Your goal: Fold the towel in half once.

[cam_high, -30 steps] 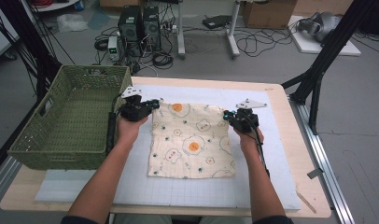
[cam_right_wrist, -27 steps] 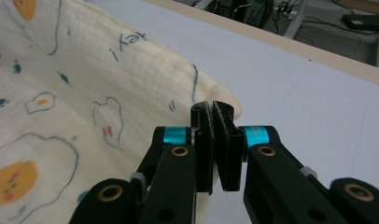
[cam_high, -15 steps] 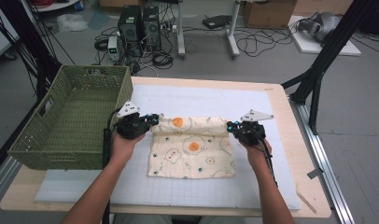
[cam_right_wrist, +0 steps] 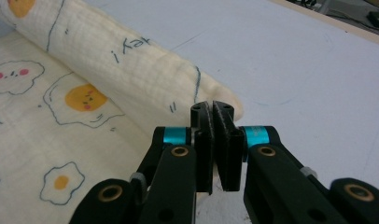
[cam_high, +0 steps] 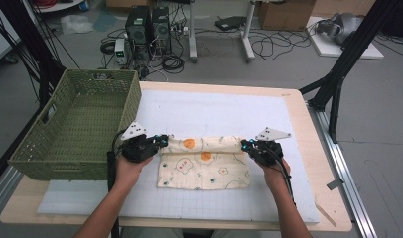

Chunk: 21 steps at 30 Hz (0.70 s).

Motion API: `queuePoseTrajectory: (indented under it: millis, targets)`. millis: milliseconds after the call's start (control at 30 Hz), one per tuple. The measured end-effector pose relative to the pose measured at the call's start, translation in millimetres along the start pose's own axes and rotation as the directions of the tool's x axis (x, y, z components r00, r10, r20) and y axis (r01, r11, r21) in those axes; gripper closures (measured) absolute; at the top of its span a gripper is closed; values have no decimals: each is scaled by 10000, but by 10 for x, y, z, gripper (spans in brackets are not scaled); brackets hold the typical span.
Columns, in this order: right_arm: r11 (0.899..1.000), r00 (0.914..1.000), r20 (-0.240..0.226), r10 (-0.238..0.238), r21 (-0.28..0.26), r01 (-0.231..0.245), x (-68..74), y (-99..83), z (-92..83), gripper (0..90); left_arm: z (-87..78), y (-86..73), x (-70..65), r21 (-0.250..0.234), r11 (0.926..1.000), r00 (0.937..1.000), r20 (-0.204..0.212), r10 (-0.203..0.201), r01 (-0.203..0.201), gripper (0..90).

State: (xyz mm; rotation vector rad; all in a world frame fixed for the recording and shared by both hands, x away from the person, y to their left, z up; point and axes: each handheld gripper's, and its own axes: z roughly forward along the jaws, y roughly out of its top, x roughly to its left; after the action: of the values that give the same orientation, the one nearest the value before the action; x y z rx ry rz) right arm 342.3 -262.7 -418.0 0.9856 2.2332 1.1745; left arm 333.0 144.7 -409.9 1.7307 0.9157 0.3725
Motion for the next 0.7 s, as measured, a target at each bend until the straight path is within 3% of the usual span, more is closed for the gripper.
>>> queuePoseTrajectory:
  millis: [700]
  targets:
    - [9978, 9965, -581, -600, 231, 614, 288, -367, -231, 868, -147, -299, -98, 479, 9987, 9988, 472, 125, -147, 831]
